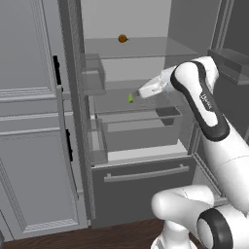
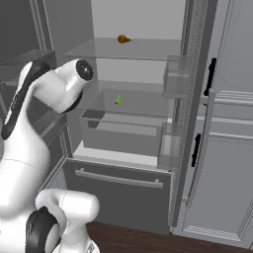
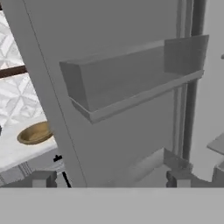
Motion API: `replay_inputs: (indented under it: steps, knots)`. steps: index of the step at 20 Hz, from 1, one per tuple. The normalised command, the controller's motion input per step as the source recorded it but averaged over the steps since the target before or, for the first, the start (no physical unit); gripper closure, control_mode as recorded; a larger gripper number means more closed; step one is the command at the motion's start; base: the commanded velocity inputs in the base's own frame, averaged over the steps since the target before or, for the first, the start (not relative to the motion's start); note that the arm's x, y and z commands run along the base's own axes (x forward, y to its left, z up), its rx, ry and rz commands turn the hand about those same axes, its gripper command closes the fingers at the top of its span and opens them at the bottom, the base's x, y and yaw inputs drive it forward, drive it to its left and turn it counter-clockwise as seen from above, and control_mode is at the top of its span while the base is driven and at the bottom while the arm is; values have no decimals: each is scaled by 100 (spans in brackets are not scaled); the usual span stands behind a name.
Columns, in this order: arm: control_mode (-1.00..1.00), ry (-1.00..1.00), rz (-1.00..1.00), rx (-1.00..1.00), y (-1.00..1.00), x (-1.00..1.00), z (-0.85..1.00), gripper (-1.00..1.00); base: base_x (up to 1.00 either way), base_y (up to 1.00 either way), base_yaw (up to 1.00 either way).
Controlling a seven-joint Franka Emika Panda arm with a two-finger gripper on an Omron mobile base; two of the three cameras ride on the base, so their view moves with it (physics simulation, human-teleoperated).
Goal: Grab a lemon wedge from the fridge and one ice cube from the ice bowl, and put them in the glass of lemonade.
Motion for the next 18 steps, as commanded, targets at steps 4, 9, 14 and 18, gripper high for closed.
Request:
replay_inputs:
  steps: [4,9,14,18]
  knots:
    - [-100,27,-60,-25,-31,-23,-14,-100,0,0,0]
    - [-100,29,-72,-28,-13,-3,-54,-100,0,0,0]
    - [-100,35,-68,-23,-39,0,-13,-100,0,0,0]
    - [-100,9,-32,-1,-66,-5,-5,-100,0,0,0]
